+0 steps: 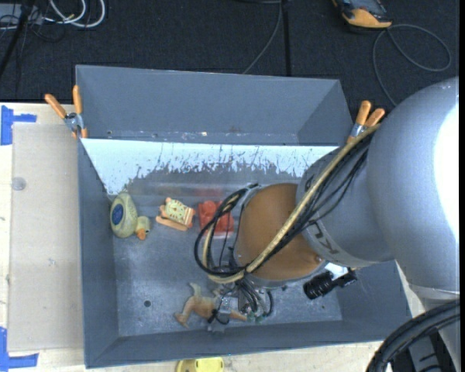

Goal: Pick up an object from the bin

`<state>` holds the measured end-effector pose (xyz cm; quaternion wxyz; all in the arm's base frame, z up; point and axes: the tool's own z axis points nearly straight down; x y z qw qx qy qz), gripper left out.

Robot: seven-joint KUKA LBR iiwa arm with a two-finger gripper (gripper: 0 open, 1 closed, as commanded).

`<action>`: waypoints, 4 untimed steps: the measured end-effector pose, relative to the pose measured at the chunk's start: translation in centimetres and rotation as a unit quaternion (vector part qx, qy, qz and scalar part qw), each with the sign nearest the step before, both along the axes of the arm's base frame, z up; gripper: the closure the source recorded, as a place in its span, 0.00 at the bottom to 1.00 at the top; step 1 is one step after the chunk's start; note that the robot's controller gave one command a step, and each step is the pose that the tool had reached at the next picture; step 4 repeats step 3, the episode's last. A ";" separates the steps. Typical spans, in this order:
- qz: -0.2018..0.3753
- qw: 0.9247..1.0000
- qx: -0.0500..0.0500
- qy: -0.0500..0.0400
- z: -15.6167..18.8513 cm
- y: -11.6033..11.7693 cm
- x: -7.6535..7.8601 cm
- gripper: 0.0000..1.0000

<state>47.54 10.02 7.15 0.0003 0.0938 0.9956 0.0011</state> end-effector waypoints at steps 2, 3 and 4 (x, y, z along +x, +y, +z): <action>-0.001 1.000 0.000 0.001 0.4 0.0 -0.1 1.00; -0.001 1.000 -0.001 0.002 1.4 -0.1 -0.1 1.00; -0.001 1.000 -0.001 0.002 1.4 -0.1 -0.1 1.00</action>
Offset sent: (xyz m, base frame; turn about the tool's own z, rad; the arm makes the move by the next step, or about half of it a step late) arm -0.0001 -0.0001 0.0360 0.0000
